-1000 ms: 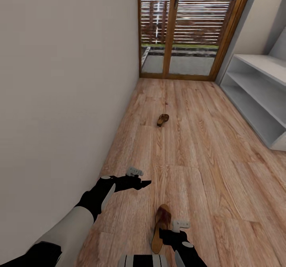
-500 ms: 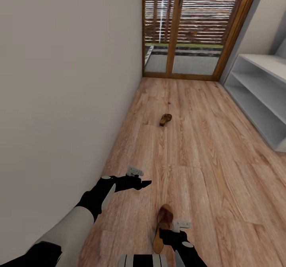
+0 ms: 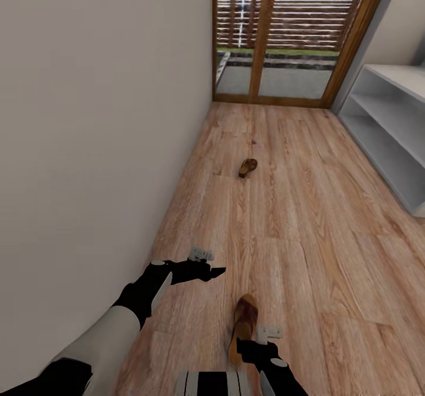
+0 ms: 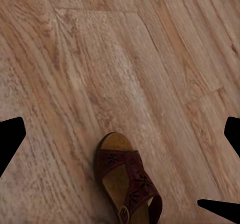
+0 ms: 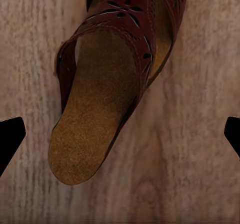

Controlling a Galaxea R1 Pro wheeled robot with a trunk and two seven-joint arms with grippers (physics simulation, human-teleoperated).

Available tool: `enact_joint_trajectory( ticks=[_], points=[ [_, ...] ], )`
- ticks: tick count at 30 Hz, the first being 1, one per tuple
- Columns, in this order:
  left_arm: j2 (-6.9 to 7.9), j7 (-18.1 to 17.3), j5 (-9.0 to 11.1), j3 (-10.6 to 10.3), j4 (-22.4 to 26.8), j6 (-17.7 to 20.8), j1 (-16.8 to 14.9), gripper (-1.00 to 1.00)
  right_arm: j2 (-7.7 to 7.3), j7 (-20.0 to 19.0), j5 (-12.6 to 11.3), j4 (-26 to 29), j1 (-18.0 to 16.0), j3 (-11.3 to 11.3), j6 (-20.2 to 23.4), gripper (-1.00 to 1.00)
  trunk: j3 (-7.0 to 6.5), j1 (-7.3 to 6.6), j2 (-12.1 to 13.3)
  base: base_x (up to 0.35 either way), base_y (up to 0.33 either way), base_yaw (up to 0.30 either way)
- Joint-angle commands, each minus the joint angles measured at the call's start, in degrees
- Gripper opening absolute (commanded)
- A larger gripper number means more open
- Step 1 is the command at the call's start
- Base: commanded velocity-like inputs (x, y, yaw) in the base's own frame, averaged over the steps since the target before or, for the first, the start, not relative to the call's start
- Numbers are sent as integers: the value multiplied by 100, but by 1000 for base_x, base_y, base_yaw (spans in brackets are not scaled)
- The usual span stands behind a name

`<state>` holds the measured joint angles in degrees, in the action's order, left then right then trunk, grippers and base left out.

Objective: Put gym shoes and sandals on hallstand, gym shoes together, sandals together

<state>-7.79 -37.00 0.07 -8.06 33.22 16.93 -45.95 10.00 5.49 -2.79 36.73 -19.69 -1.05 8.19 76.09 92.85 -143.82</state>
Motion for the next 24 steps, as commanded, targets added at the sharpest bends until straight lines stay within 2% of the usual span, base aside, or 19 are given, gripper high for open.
enact_joint_trajectory(
  ticks=[1,15,24],
  points=[
    [-2,-16,7,5,9,47,-1,100,0,31,-29,16,0,-11,33,100,36,1,-3,0,0,0],
    [-3,-22,6,6,3,48,-1,100,0,31,-29,19,0,-5,34,100,468,37,-22,0,0,2],
    [10,17,-13,2,9,51,-35,100,0,45,-37,119,-4,1,48,100,483,37,-22,0,0,2]
  ],
)
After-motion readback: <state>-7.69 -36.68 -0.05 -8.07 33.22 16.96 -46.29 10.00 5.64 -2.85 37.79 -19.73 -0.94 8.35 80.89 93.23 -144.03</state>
